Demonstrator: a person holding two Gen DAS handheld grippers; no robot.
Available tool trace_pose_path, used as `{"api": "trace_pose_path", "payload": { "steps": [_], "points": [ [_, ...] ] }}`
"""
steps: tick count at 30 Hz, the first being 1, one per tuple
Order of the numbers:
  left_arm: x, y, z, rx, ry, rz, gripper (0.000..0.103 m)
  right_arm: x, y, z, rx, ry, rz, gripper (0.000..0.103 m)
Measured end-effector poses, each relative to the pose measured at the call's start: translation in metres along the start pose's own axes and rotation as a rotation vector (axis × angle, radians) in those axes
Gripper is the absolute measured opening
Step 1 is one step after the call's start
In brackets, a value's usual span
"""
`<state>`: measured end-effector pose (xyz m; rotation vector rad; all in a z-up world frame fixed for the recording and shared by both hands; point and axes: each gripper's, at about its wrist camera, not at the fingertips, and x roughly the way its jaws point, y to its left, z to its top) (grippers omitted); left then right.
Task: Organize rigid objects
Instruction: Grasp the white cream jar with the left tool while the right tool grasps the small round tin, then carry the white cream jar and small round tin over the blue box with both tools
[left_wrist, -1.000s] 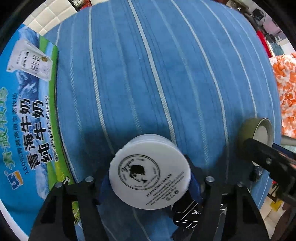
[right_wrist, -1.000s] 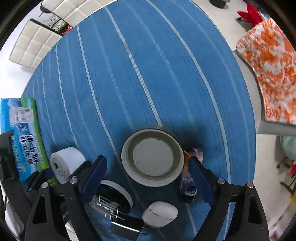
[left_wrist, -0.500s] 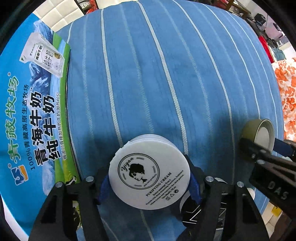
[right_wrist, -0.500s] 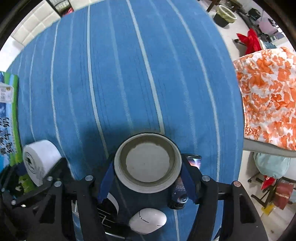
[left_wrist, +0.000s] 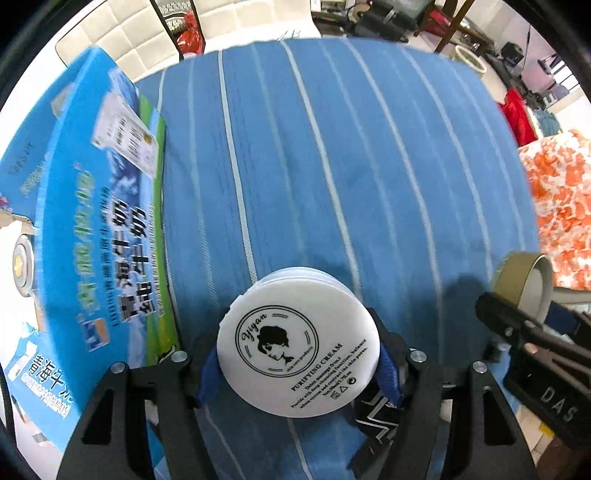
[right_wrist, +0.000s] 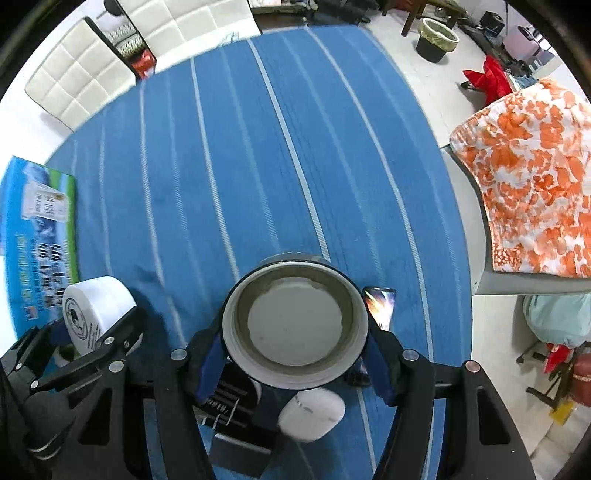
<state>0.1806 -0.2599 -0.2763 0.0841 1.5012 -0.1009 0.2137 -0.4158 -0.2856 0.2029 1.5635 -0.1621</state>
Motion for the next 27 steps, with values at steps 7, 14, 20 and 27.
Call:
{"api": "trace_pose_path", "payload": {
  "steps": [7,14,20,27],
  "points": [
    [-0.061,0.003,-0.011,0.039,-0.104,-0.008,0.065,-0.051,-0.003,-0.020,-0.010,-0.083,0.031,0.067],
    [-0.121,0.038,-0.032,0.016,-0.202,-0.027,0.065,-0.106,0.025,-0.054,-0.052,-0.151,0.089,0.067],
    [-0.153,0.091,-0.049,-0.019,-0.263,-0.006,0.065,-0.131,0.065,-0.078,-0.093,-0.178,0.140,0.067],
    [-0.165,0.145,-0.086,-0.067,-0.263,0.018,0.065,-0.144,0.135,-0.098,-0.167,-0.163,0.232,0.067]
  ]
}}
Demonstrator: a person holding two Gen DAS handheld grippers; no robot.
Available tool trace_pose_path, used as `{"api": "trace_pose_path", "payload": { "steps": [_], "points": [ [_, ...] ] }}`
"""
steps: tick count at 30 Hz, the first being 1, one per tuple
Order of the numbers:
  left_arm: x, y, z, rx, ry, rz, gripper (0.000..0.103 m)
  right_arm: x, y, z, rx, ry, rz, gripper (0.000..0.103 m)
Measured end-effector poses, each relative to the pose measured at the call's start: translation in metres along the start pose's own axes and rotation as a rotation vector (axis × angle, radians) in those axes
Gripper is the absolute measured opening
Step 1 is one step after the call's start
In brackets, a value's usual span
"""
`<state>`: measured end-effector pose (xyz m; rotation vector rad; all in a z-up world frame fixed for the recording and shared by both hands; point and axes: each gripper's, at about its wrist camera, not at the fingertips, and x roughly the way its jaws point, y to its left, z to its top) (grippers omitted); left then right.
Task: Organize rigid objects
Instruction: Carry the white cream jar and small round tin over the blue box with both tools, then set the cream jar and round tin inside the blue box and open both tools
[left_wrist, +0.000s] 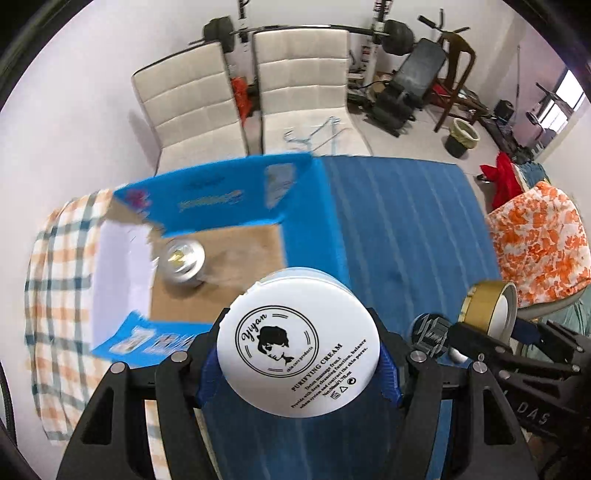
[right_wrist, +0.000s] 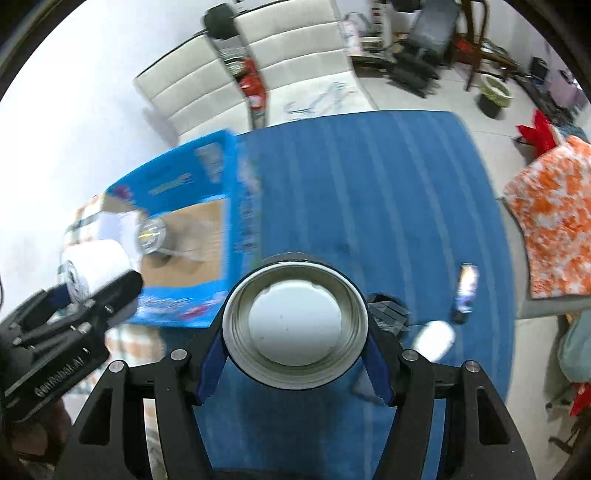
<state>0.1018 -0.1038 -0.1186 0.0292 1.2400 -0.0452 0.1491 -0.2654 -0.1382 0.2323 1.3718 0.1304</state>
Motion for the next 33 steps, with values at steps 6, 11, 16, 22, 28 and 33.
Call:
{"api": "trace_pose_path", "payload": {
  "steps": [6,11,16,22,28,33],
  "points": [
    [0.000,0.070,-0.017,-0.109,0.039,0.017,0.065,0.032,0.071,0.011,-0.066,0.053,0.047,0.067],
    [0.022,0.121,-0.017,-0.157,0.078,0.067,0.065,0.083,0.114,0.026,-0.088,0.137,0.055,0.067],
    [0.058,0.160,-0.014,-0.163,0.134,0.091,0.065,0.147,0.144,0.033,-0.077,0.251,0.058,0.067],
    [0.111,0.186,-0.007,-0.148,0.216,0.094,0.065,0.216,0.163,0.042,-0.047,0.341,0.018,0.067],
    [0.156,0.205,0.003,-0.167,0.269,0.093,0.065,0.248,0.159,0.056,-0.011,0.350,-0.049,0.067],
    [0.175,0.201,0.017,-0.138,0.269,0.109,0.065,0.256,0.150,0.070,0.013,0.325,-0.111,0.067]
  ]
}}
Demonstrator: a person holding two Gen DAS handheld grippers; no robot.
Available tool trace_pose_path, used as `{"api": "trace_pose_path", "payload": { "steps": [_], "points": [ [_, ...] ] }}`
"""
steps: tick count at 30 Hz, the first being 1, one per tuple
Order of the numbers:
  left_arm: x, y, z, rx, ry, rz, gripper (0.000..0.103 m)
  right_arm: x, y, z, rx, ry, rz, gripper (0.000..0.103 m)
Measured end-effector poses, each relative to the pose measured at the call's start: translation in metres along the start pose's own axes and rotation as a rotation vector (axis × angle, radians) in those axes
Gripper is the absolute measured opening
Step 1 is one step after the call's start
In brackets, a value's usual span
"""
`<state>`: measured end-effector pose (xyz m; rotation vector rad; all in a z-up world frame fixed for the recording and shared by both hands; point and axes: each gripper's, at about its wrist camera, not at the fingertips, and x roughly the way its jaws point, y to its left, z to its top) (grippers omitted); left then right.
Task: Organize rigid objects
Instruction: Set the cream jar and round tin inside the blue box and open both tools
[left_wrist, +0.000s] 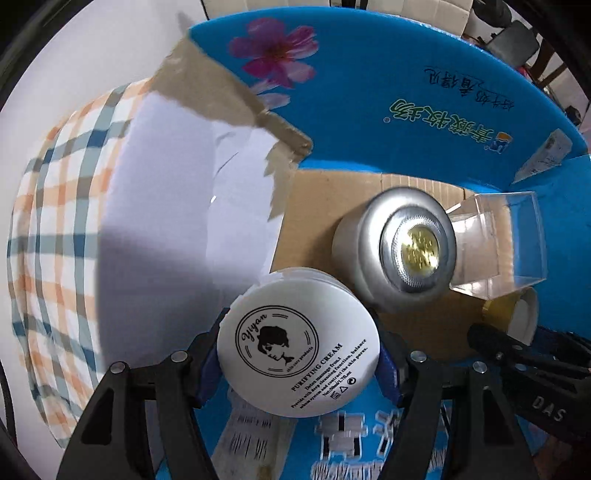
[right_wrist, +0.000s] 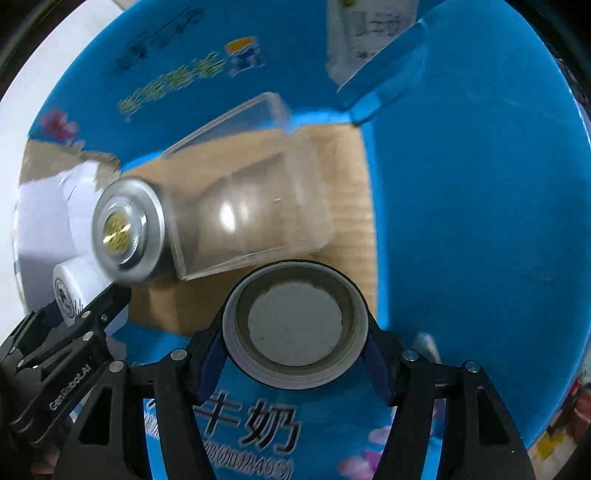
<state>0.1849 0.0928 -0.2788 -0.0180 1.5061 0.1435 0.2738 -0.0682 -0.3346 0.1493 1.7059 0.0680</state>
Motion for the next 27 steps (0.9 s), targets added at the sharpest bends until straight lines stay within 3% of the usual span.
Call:
{"api": "trace_pose_path", "payload": {
  "steps": [16,22,27],
  "points": [
    [0.028,-0.014,0.024,0.046,0.066,0.022,0.065,0.015,0.009,0.025,0.026,-0.001,-0.058,0.067],
    [0.037,-0.010,0.040,0.045,0.109,-0.015,0.066,0.018,0.005,0.032,0.027,0.016,-0.045,0.068],
    [0.036,-0.007,0.041,0.041,0.099,-0.047,0.075,0.021,0.009,0.030,0.005,0.043,-0.053,0.072]
  ]
}}
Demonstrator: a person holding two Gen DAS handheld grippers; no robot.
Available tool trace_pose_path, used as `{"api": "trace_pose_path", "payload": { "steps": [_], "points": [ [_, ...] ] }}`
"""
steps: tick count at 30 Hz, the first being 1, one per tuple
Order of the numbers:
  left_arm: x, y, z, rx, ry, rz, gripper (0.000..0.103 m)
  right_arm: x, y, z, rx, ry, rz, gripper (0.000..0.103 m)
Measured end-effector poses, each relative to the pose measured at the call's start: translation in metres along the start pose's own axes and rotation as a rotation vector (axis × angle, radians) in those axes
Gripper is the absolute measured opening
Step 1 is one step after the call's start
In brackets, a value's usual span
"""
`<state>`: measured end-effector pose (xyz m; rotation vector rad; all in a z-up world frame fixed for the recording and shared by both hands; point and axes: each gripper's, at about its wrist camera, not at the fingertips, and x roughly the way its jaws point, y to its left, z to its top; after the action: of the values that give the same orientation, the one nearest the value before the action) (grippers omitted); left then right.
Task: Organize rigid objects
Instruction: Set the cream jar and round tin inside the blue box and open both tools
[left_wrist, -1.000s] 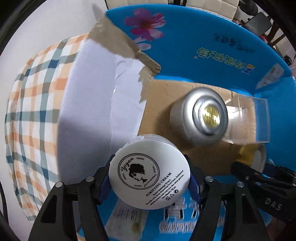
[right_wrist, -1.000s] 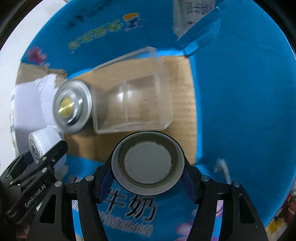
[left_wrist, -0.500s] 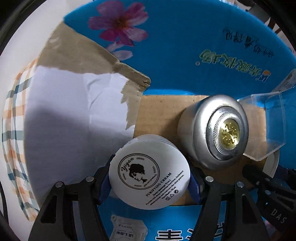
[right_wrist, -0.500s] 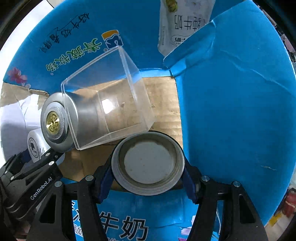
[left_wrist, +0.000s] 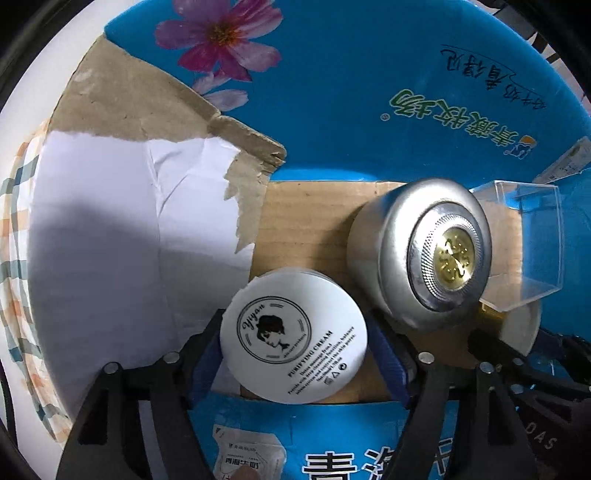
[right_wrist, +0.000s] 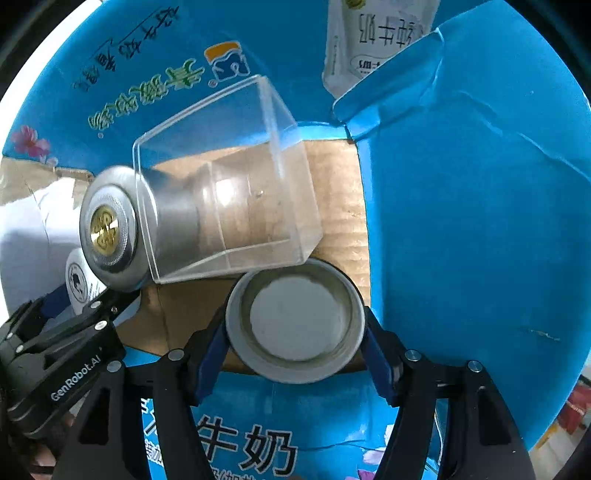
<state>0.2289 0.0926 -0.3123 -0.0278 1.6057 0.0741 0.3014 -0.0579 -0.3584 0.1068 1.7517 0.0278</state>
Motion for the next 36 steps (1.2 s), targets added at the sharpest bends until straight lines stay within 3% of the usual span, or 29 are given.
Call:
{"api": "trace_pose_path", "payload": {
  "steps": [12,14,17,27,36],
  "points": [
    [-0.012,-0.010,-0.011,-0.012,-0.047,-0.006,0.092,-0.030,0.003,-0.022,-0.045,-0.028,0.015,0.085],
    [-0.018,-0.009,-0.014,-0.014,-0.058,-0.003,0.097,-0.038,0.002,-0.026,-0.051,-0.037,0.018,0.089],
    [-0.029,-0.004,-0.019,-0.027,-0.077,-0.007,0.102,-0.052,0.000,-0.032,-0.054,-0.062,0.004,0.103],
    [-0.077,-0.002,-0.053,-0.029,-0.168,-0.013,0.102,-0.099,0.009,-0.065,-0.096,-0.146,0.024,0.103],
    [-0.144,0.004,-0.095,-0.061,-0.325,0.023,0.102,-0.154,-0.001,-0.111,-0.182,-0.261,0.049,0.103]
  ]
}}
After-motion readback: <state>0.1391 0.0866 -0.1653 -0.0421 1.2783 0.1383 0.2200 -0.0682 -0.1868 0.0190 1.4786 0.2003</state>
